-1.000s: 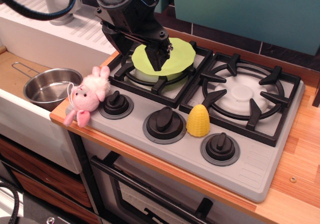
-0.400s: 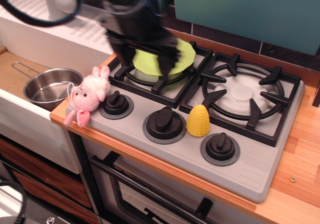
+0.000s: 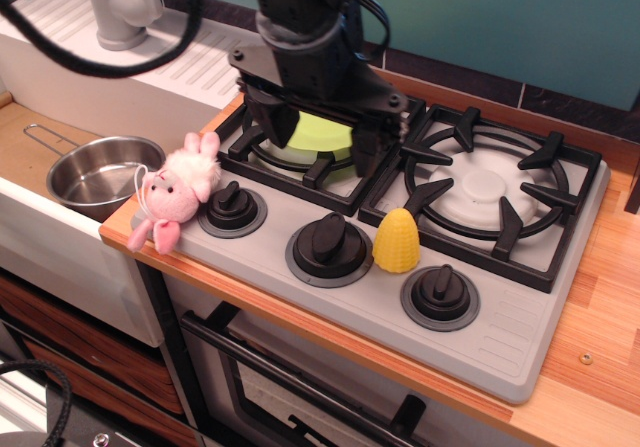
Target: End effector reaching corn
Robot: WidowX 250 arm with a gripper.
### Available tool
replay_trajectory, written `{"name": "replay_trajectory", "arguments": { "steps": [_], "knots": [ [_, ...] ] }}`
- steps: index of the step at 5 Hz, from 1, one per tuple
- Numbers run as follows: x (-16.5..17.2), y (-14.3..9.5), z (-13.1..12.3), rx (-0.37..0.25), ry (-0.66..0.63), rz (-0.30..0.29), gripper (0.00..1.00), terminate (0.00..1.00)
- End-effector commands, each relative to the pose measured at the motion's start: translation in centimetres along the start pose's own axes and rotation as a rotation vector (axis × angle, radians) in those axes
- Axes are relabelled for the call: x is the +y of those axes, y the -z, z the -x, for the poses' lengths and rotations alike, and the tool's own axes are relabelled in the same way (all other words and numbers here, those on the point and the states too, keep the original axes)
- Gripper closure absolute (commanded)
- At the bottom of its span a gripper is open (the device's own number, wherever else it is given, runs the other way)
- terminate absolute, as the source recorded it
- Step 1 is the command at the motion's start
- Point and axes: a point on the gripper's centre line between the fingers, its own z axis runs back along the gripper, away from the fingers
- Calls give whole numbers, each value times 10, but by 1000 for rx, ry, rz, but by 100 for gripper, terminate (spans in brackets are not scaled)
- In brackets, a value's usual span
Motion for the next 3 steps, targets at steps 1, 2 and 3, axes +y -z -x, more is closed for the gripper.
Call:
{"name": "replay_trajectory", "arguments": {
  "steps": [1, 2, 3],
  "knots": [
    [-14, -9, -12, -79, -15, -1, 0, 0],
    [-23, -9, -16, -90, -20, -4, 0, 0],
    [-38, -7, -21, -94, -39, -4, 0, 0]
  ]
}}
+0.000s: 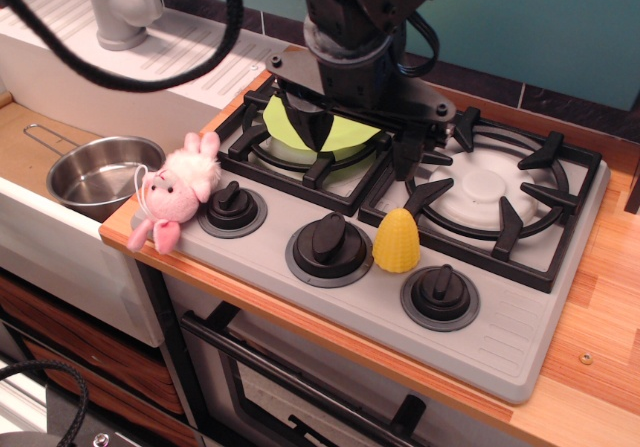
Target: End effector reaching corn
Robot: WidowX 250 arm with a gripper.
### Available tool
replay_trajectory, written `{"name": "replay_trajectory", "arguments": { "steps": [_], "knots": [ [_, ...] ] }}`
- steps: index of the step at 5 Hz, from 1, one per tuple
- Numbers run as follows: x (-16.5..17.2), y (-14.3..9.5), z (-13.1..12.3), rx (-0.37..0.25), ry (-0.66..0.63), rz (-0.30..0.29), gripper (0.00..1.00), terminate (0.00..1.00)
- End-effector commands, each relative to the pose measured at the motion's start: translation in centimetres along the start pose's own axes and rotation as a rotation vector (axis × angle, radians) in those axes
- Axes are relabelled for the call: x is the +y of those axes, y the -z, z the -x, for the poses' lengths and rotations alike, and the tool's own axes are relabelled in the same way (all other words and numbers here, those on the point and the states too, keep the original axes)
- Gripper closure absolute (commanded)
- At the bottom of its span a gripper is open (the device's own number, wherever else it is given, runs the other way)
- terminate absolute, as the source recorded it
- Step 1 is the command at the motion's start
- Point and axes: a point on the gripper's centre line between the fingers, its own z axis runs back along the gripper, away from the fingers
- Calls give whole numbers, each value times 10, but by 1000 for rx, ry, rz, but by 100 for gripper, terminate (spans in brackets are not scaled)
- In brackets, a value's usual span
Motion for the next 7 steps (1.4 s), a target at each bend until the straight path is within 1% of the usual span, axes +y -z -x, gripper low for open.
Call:
{"name": "replay_trajectory", "arguments": {
  "steps": [1, 2, 3, 5, 6, 7],
  "knots": [
    [-25, -1, -21, -55, -24, 21, 0, 0],
    [-30, 2, -21, -56, -15, 23, 0, 0],
    [-27, 9, -5, -60, 7, 31, 0, 0],
    [-24, 10, 21, -63, 5, 36, 0, 0],
    [-31, 13, 27, -78, -12, 39, 0, 0],
    [-33, 25, 23, -105, -5, 40, 0, 0]
  ]
}}
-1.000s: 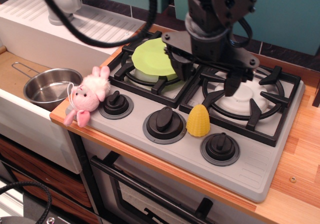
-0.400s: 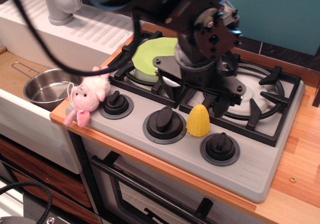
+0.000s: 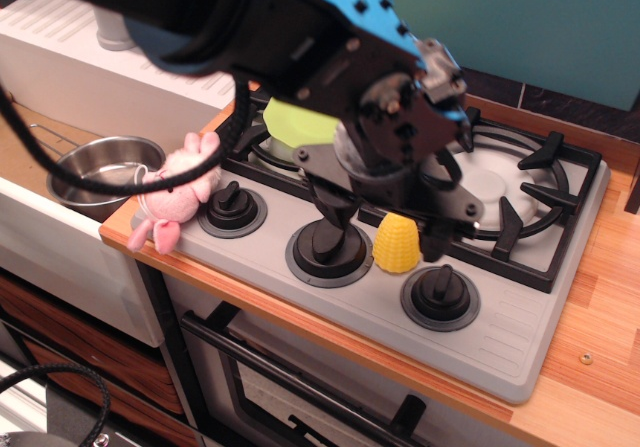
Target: End effector reaching corn
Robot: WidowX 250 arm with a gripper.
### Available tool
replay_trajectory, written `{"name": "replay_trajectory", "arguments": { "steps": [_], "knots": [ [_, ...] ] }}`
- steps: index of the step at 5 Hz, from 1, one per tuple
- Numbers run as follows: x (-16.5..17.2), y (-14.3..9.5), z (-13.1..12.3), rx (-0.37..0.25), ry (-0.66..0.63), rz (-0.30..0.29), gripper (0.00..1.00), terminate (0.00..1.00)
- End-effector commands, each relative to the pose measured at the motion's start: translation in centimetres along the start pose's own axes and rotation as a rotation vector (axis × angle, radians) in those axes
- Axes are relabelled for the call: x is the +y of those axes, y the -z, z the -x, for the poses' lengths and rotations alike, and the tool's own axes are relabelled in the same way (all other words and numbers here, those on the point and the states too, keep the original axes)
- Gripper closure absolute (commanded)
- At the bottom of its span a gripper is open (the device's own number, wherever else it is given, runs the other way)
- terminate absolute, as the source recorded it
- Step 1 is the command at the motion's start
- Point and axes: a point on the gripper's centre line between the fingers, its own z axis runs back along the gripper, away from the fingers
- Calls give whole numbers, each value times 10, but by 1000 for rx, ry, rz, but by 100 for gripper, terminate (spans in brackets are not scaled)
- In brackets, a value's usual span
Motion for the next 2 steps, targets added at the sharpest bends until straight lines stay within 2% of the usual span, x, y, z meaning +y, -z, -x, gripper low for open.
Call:
{"name": "replay_trajectory", "arguments": {
  "steps": [1, 2],
  "knots": [
    [0, 29, -8, -98, 40, 23, 0, 0],
    [1, 34, -6, -113, 49, 20, 0, 100]
  ]
}}
